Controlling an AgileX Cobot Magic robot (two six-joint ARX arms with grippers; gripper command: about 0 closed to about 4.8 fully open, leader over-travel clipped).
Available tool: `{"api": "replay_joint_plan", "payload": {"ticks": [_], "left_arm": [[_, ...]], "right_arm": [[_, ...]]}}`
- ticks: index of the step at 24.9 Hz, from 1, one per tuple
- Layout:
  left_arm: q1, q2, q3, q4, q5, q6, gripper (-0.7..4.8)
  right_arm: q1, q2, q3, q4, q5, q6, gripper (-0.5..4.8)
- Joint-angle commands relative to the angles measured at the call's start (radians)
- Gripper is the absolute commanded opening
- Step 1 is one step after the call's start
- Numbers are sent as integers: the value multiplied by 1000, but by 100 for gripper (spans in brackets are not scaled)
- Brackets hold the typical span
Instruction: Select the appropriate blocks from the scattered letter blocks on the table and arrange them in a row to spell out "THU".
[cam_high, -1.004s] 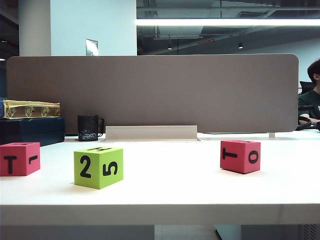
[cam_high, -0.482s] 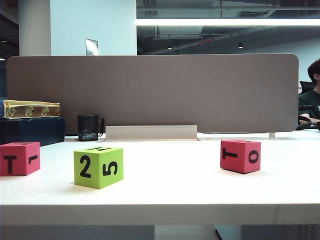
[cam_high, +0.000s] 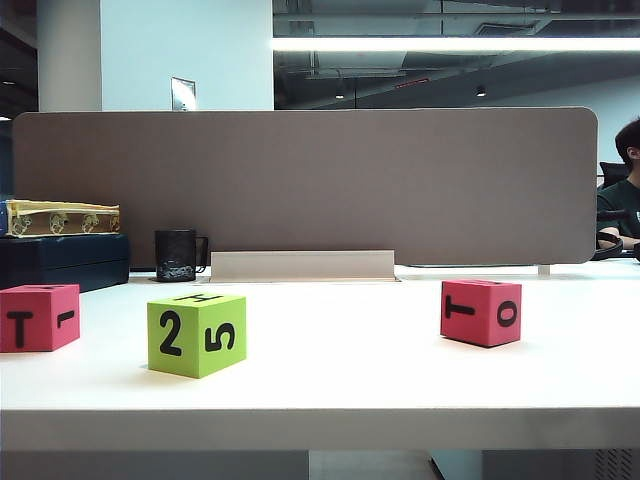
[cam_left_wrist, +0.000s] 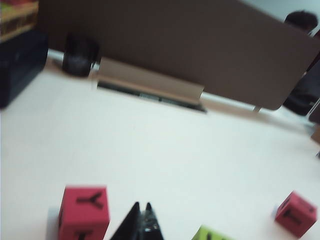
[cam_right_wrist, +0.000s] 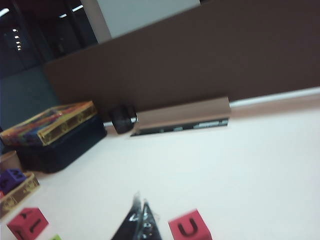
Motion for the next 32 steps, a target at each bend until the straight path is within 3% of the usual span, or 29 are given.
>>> {"api": "replay_joint_plan", "payload": {"ticks": [1, 7, 12, 19, 26, 32], "left_arm": [[1, 76, 112, -43, 5, -2, -6], [0, 332, 318, -198, 23, 50, -6], [0, 586, 499, -328, 19, 157, -6], [0, 813, 665, -455, 15, 236, -5], [0, 988, 681, -440, -16, 278, -6], [-1, 1184, 734, -414, -19, 278, -6]], "right_arm": [[0, 123, 112, -6, -20, 1, -5], [8, 426, 310, -45, -145, -2, -5], [150, 679, 494, -234, -150, -95, -5], [478, 892, 676, -355, 30, -166, -5], [798, 1050, 855, -505, 323, -229, -5], [913, 1252, 993, -566, 411, -294, -5]]}}
